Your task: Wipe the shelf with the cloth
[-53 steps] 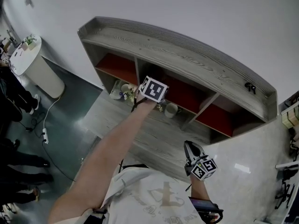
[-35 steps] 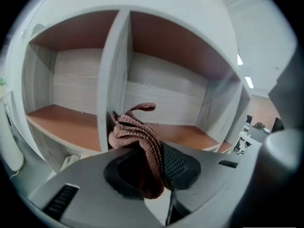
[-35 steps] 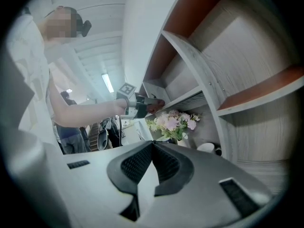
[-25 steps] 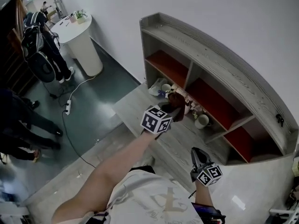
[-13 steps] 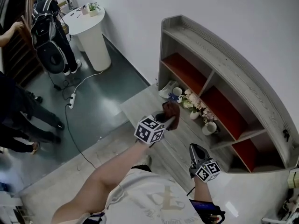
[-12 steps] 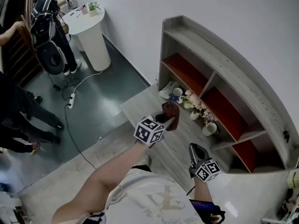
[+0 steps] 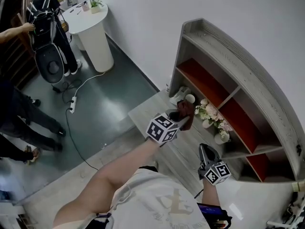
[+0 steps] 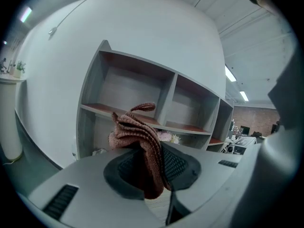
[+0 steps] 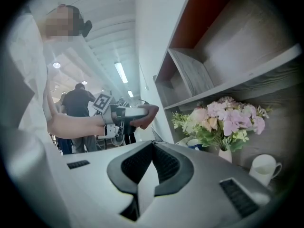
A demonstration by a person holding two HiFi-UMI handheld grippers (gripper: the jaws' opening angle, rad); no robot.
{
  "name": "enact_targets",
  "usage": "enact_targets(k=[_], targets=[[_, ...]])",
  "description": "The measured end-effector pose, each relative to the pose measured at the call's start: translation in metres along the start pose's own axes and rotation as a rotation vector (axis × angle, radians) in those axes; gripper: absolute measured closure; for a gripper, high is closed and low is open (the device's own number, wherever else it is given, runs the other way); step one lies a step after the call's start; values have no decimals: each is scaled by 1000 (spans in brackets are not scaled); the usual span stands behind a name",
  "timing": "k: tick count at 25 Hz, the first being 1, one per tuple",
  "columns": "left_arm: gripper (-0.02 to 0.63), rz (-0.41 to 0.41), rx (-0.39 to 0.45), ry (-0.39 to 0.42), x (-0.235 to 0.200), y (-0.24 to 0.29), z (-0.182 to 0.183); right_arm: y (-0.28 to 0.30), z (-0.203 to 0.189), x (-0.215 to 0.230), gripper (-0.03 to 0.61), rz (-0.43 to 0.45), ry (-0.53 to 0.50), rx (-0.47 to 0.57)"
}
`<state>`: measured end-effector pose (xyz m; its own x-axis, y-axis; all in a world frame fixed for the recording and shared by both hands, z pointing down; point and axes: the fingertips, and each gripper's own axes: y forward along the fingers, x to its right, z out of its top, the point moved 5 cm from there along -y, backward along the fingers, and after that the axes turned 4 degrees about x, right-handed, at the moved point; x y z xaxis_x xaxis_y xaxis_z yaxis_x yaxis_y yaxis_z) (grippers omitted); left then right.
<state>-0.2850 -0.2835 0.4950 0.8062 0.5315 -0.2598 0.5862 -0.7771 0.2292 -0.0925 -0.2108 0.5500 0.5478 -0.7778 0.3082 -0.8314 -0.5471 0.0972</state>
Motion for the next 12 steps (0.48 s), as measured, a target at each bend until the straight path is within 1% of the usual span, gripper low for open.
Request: enact_targets(k=[7,12], targets=[[523,-86,-37,63,-22,22,37,29,10,-1,574,-46,-32,22],[523,-159,-63,113,-25,52,62,30,11,5,574,-94,-41,27]])
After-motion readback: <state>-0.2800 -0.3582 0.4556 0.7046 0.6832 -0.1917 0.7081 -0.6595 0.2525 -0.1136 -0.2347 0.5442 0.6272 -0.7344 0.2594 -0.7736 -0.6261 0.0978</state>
